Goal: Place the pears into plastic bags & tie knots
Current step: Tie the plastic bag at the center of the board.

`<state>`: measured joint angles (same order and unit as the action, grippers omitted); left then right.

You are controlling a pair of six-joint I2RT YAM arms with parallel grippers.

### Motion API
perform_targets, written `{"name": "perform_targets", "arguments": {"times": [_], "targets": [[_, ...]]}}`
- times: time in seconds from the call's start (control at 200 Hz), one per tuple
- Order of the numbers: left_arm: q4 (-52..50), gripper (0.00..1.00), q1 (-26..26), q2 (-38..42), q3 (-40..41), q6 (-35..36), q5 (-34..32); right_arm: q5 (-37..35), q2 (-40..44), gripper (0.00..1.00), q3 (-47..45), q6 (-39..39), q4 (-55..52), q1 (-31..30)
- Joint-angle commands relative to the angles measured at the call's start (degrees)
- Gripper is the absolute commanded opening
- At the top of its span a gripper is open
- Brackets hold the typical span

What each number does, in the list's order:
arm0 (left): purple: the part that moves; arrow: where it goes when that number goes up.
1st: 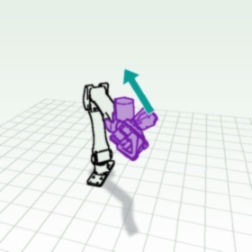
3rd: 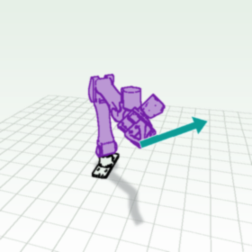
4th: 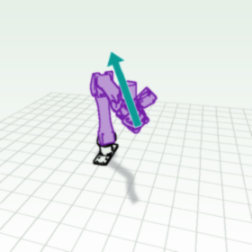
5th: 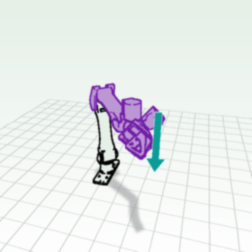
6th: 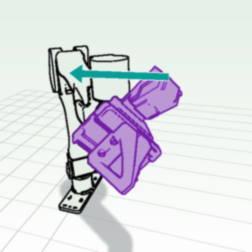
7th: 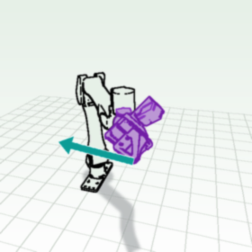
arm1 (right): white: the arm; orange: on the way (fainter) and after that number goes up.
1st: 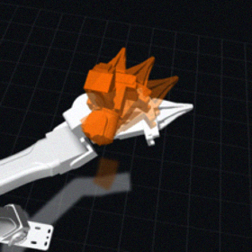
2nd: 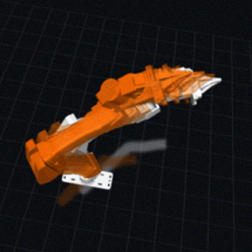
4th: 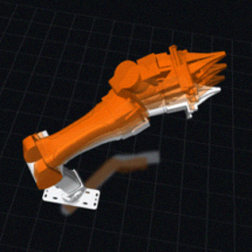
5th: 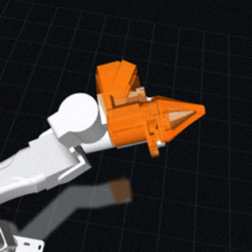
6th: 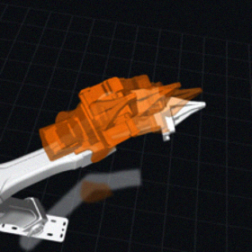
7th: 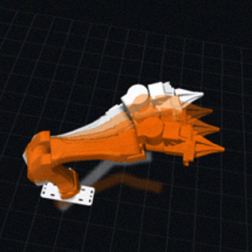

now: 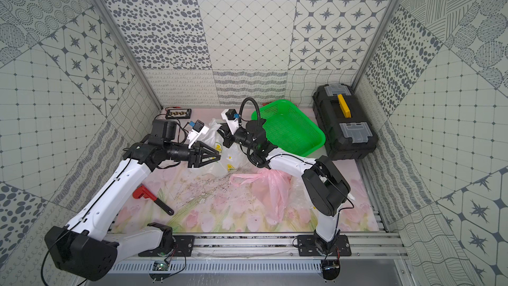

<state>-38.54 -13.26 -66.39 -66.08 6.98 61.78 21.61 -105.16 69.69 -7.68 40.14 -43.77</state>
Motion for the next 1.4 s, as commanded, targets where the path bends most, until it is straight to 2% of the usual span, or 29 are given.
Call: {"name": "perform_targets", "arguments": {"times": [0.0, 0.07, 0.185, 0.31, 0.38, 0.625, 0.815, 0.991, 1.161, 1.271, 1.396], "targets": [[5.15, 0.45, 6.12, 5.33, -1.95, -7.98, 1.73, 0.84, -2.84, 0.00, -1.93, -0.65, 10.84, -0.24], [6.48, 0.45, 8.46, 5.70, -3.43, -9.80, -0.79, 0.22, -2.85, 0.00, -2.01, 1.78, 10.68, -0.37], [9.88, 0.45, 10.03, 2.02, -4.53, -11.99, -7.25, 0.31, -2.73, 0.00, -1.58, 5.21, 9.26, -0.47], [12.44, 0.46, 10.52, -4.82, -5.46, -12.67, -14.22, 1.76, -2.76, 0.02, -1.31, 4.74, 10.14, -0.44], [17.21, 0.47, 10.55, -7.97, -4.71, -12.88, -16.66, 2.21, -3.18, 0.02, -1.31, 3.80, 11.92, -0.45], [25.00, 0.45, 7.09, -13.53, -1.67, -15.27, -12.66, 1.34, -6.63, 0.03, 1.47, -3.33, 18.24, -0.09], [32.92, 0.41, 2.18, -12.27, 4.82, -20.51, -9.34, 3.53, -9.53, 0.06, 5.23, -12.76, 22.76, 1.15], [29.35, 0.40, 1.28, -10.93, 4.42, -19.11, -9.97, 8.22, -8.08, 0.08, 3.58, -18.13, 25.09, 1.88], [20.93, 0.40, 1.73, -7.27, 1.39, -14.24, -9.34, 14.54, -6.28, 0.06, 0.23, -28.07, 31.34, 3.01], [13.12, 0.40, 4.35, -4.58, -0.48, -11.10, -8.95, 16.08, -6.77, 0.06, -0.81, -30.26, 32.52, 3.75], [6.89, 0.40, 7.53, -0.01, -1.11, -9.01, -5.35, 16.45, -8.65, 0.04, -0.74, -34.57, 36.67, 4.65]]}}
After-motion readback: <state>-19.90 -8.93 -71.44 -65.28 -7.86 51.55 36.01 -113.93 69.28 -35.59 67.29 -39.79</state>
